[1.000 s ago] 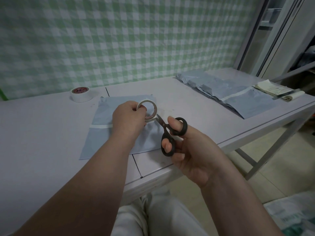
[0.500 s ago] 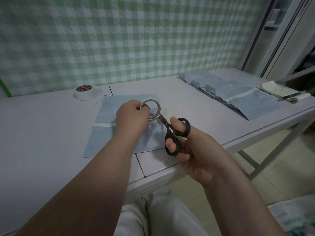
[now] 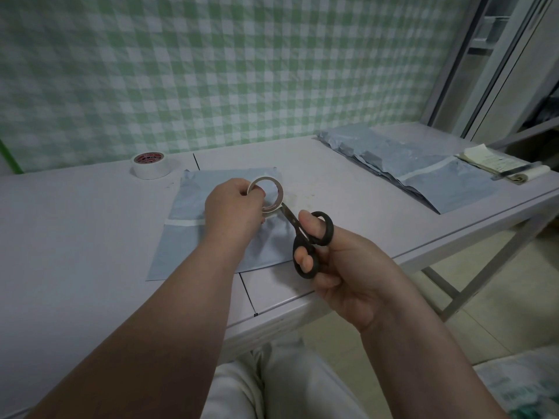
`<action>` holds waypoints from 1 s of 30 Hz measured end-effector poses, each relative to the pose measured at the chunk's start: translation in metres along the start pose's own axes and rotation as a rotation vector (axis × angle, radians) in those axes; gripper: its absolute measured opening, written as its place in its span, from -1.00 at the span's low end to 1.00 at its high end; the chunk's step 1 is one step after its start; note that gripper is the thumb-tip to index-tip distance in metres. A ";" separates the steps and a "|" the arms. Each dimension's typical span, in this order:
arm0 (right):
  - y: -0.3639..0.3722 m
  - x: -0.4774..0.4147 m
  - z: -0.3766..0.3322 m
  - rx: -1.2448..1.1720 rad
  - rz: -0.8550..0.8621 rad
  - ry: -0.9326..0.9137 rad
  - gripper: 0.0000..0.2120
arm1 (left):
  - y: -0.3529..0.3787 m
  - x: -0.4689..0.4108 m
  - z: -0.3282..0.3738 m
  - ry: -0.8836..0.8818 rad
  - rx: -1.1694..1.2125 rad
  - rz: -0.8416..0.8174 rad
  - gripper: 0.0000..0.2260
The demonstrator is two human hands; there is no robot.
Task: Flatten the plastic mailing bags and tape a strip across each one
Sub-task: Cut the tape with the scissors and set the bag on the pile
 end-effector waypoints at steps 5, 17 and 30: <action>-0.007 -0.002 0.000 0.016 0.037 -0.014 -0.79 | -0.002 0.000 -0.001 -0.014 0.038 0.006 -0.85; -0.064 -0.004 -0.065 0.743 0.500 -0.402 -0.86 | 0.005 -0.001 -0.008 -0.113 0.313 -0.075 -0.88; -0.027 -0.015 -0.089 1.582 0.580 -0.596 -0.74 | -0.059 0.019 0.014 0.256 -0.166 0.216 -0.75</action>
Point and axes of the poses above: each hand's wrist, its own x-axis away from the middle knuckle, its own y-axis out of the palm, z = x × y, the point moved 10 cm from there along -x, towards the middle knuckle, and after that the axes turned 5 degrees about -y, right-handed, at the moved point
